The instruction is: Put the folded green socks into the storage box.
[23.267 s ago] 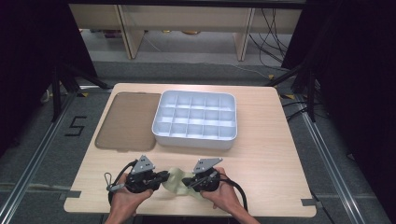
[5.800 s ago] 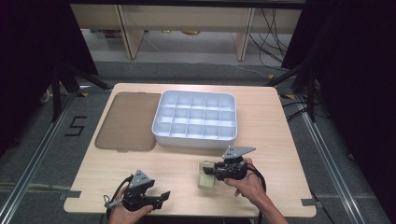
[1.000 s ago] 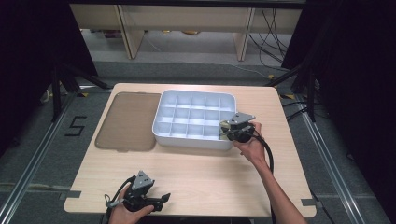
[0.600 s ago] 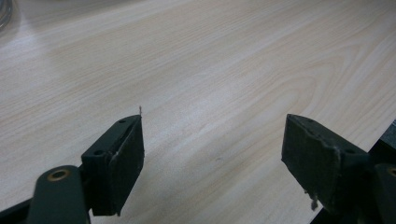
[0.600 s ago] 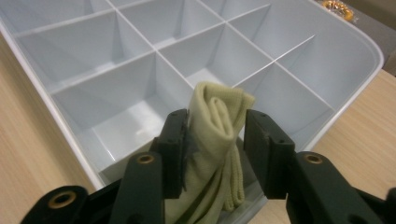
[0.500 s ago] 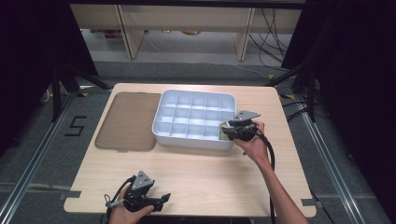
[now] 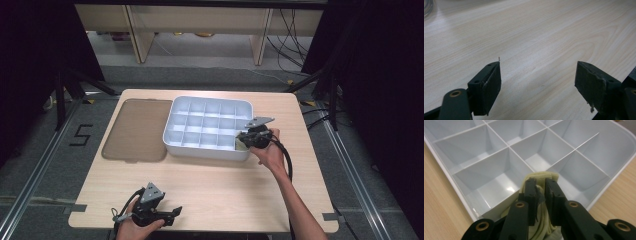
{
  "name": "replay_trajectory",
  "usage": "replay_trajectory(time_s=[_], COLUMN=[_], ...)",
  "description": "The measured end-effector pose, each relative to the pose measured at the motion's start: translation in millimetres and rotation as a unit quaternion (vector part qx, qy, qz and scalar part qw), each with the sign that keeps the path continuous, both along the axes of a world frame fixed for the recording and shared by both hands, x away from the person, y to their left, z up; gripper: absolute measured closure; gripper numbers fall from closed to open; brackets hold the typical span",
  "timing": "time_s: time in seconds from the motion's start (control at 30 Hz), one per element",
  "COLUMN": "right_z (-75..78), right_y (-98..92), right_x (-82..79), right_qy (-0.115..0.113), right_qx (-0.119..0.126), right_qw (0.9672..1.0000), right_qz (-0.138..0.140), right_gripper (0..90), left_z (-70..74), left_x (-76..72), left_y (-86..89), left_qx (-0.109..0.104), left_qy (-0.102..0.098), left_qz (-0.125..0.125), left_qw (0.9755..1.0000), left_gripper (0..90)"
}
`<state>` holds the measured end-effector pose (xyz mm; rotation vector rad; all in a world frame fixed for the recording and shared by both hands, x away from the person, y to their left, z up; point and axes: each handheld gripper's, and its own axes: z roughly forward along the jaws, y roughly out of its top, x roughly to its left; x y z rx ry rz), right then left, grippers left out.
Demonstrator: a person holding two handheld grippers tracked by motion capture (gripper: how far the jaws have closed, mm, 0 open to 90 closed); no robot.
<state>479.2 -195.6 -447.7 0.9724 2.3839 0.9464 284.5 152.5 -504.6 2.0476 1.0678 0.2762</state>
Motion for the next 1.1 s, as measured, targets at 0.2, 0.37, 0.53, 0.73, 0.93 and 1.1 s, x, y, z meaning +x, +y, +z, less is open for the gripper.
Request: replay_trajectory(time_s=[0.2,0.37,0.53,0.73,0.93,1.1], right_z=[-5.5,-10.8,-13.4,-15.6,-10.6,0.8], right_y=[8.5,11.7,10.1,9.9,8.0,1.3], right_x=[5.1,6.6,9.8,12.1,10.0,5.5], right_qy=[0.016,0.046,0.061,0.066,0.066,0.061], right_qx=[-0.042,-0.042,-0.043,-0.044,-0.03,-0.004], right_qw=[0.999,0.998,0.9972,0.9969,0.9974,0.998], right_qz=[0.001,-0.006,-0.001,0.003,-0.004,-0.013], right_gripper=[81.4,81.4,81.2,81.1,76.9,73.1], left_z=[1.2,0.8,0.6,1.2,2.0,1.5], left_x=[-0.6,-1.0,-1.0,-1.1,-1.1,-1.0], left_y=[0.4,-0.7,-0.8,-0.3,0.1,-0.2], left_qx=[-0.001,-0.008,-0.009,-0.002,-0.002,-0.005], left_qy=[0.001,-0.001,-0.001,0.004,0.002,-0.002], left_qz=[-0.002,0.003,0.005,-0.001,-0.002,-0.001], left_qw=[1.0,1.0,1.0,1.0,1.0,1.0], left_gripper=[20.7,20.7,20.8,20.7,20.7,20.8])
